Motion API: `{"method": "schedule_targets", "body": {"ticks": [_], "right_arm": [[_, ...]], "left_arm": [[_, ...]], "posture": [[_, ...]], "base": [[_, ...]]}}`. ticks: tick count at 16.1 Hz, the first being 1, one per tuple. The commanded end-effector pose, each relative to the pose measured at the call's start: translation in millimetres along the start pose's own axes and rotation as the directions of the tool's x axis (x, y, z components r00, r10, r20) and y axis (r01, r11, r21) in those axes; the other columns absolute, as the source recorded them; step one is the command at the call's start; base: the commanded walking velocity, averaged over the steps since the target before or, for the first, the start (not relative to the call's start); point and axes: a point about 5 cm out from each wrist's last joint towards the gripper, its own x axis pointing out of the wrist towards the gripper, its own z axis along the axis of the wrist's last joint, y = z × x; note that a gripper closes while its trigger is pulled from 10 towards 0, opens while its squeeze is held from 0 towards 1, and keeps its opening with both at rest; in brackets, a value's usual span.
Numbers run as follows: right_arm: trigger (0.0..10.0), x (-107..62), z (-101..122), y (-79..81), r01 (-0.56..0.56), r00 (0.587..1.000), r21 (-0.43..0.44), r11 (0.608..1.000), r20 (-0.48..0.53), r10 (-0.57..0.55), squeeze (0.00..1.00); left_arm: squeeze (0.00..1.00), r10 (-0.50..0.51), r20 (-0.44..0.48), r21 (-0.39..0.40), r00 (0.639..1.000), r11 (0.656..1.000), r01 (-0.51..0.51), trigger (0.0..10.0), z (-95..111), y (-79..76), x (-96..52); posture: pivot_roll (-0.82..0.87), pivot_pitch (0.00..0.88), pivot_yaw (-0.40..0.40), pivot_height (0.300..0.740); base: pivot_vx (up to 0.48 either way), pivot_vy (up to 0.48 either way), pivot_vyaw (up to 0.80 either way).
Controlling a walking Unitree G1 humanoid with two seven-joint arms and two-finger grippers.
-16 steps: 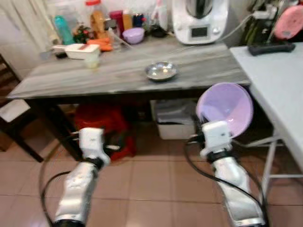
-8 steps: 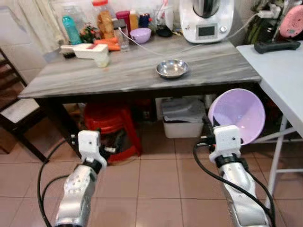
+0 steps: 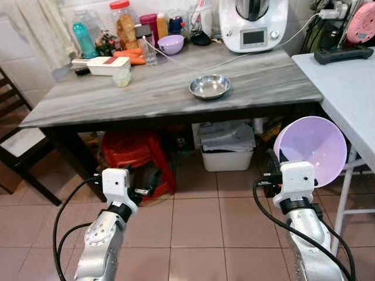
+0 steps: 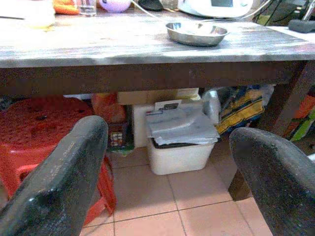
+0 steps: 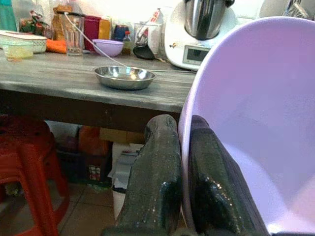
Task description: Setting the table
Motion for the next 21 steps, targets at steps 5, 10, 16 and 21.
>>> {"method": "schedule_targets", "body": {"ticks": [5,10,16,21], "right_arm": [[10.0,5.0,10.6,4.4,-0.01,0.999,0.018,1.0,0.042,0.009,0.0],[10.0,6.1,15.2,4.1,-0.013,0.998,0.018,1.0,0.058,0.012,0.0],[10.0,5.4,17.0,4.4,-0.021,0.998,0.018,1.0,0.064,0.02,0.0],[10.0,5.5,17.7,5.2,-0.03,0.997,0.017,0.999,0.068,0.029,0.0]], "left_arm": [[0.0,0.002,0.022,0.009,1.0,1.0,-0.002,10.0,7.6,4.5,1.1],[0.0,-0.003,0.044,0.002,0.999,1.0,0.003,10.0,14.0,0.6,5.1],[0.0,-0.013,0.049,-0.007,0.999,1.0,0.013,10.0,16.0,-3.7,7.3],[0.0,-0.016,0.051,-0.01,0.999,1.0,0.016,10.0,16.3,-6.3,8.7]], "posture": [[-0.08,0.0,0.14,0.74],[-0.08,0.0,0.141,0.74],[-0.09,0.0,0.143,0.74],[-0.09,0.0,0.14,0.74]], "base": [[0.395,0.0,0.0],[0.398,0.0,0.0],[0.396,0.0,0.45],[0.398,0.0,0.54]]}}
